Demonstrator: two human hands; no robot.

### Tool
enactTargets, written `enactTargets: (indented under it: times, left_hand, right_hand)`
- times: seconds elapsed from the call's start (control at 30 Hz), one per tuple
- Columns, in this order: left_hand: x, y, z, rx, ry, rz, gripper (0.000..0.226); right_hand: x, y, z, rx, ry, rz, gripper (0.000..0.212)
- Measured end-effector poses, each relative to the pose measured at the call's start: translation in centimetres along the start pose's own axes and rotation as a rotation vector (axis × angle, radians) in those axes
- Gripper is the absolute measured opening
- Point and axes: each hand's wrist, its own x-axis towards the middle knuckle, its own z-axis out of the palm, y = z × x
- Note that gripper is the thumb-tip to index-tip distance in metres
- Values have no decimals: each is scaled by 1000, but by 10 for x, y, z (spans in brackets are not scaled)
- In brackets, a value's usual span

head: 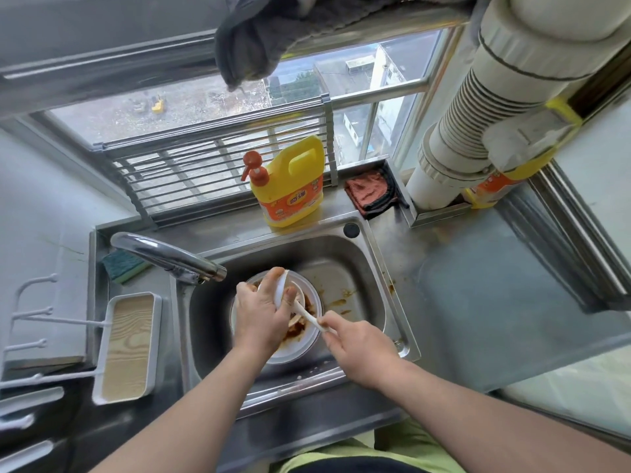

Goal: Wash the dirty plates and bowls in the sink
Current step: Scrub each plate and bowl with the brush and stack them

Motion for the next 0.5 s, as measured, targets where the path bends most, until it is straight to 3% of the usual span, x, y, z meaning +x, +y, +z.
enactTargets:
  times: [0.2,0.3,0.4,0.5]
  left_hand:
    - [-9,25,49,-346,-2,-200,55]
    - [-19,36,89,-455,-55,-310,46]
    - [-26,35,131,-503,-204,-505,21]
    - [-14,13,175,-594,-368,-684,32]
  right_hand:
    - [-14,50,-22,-70,103,103,21]
    - [-24,70,-28,1,70,190,19]
    - [-22,83,-27,45,9,258,18]
    - [-9,89,-19,15,-78,317,19]
